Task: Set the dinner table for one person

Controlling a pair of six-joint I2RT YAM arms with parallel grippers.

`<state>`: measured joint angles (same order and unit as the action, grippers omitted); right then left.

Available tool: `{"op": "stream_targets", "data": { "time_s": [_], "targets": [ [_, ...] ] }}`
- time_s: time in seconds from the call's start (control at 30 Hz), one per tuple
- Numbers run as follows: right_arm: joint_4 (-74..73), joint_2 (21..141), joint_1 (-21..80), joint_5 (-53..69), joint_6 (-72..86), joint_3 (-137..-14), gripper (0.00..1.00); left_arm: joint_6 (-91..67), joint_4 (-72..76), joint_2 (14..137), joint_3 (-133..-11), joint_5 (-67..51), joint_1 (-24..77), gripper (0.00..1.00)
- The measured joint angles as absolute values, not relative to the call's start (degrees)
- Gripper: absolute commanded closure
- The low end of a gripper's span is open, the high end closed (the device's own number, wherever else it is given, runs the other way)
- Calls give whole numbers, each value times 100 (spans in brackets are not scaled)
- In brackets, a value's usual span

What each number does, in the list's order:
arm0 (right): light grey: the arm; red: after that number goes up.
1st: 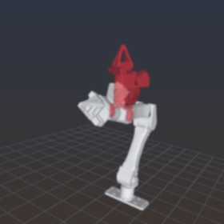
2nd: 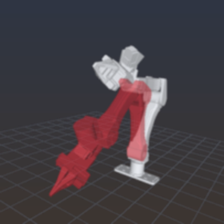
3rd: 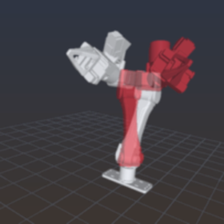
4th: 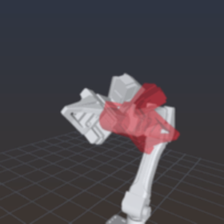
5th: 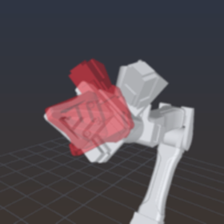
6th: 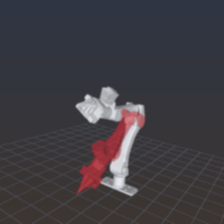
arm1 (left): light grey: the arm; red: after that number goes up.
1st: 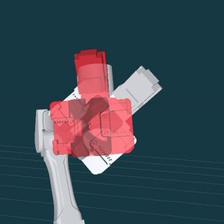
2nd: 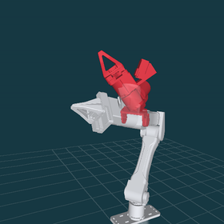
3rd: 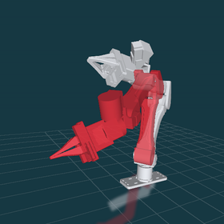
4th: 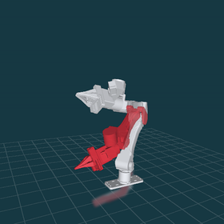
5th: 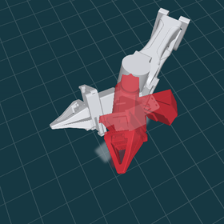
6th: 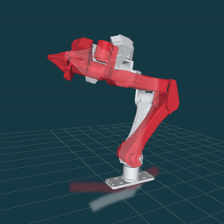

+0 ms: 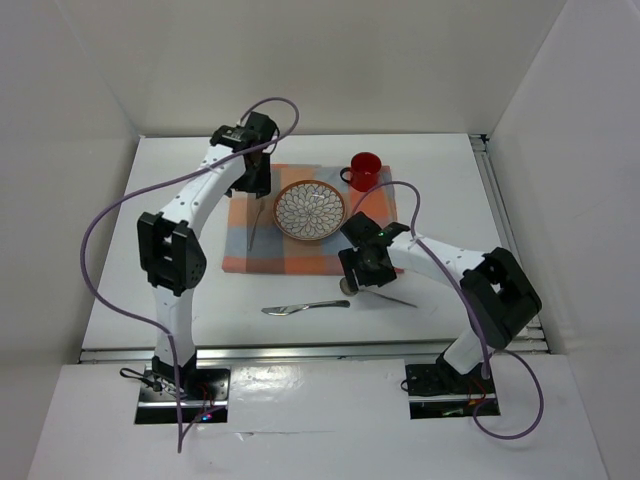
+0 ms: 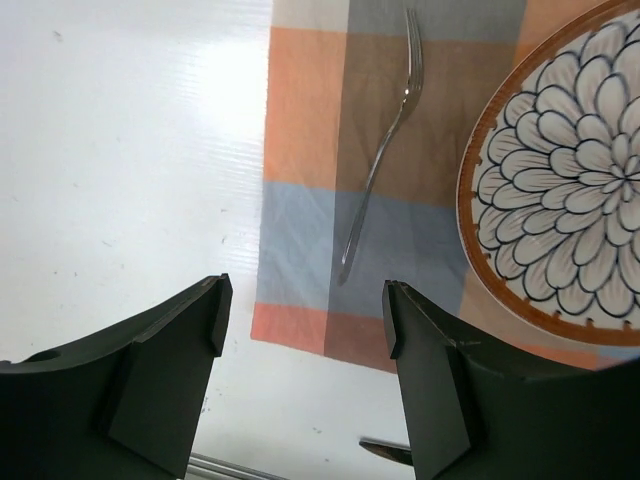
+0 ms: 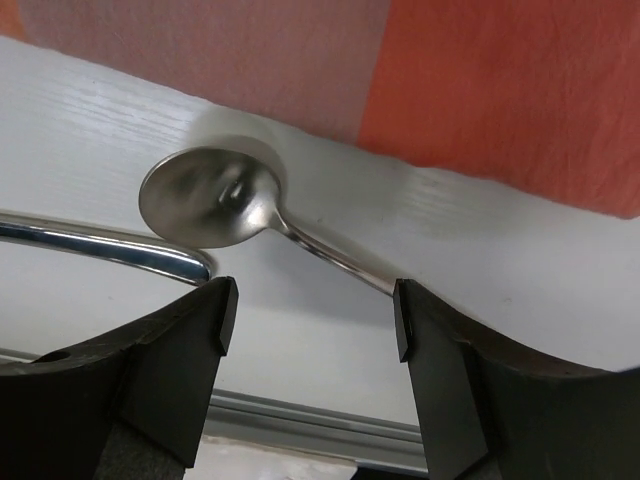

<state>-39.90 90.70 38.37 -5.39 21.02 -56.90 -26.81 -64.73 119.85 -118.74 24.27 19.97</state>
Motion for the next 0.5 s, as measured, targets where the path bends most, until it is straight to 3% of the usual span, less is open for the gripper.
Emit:
{"op": "stream_targets", "data": {
  "time_s": [0.5],
  "targets": [
    [-3614, 8825, 3767, -399, 534, -5376, 29, -2716, -6606, 11605, -11590, 2552, 1997, 21]
  ]
}}
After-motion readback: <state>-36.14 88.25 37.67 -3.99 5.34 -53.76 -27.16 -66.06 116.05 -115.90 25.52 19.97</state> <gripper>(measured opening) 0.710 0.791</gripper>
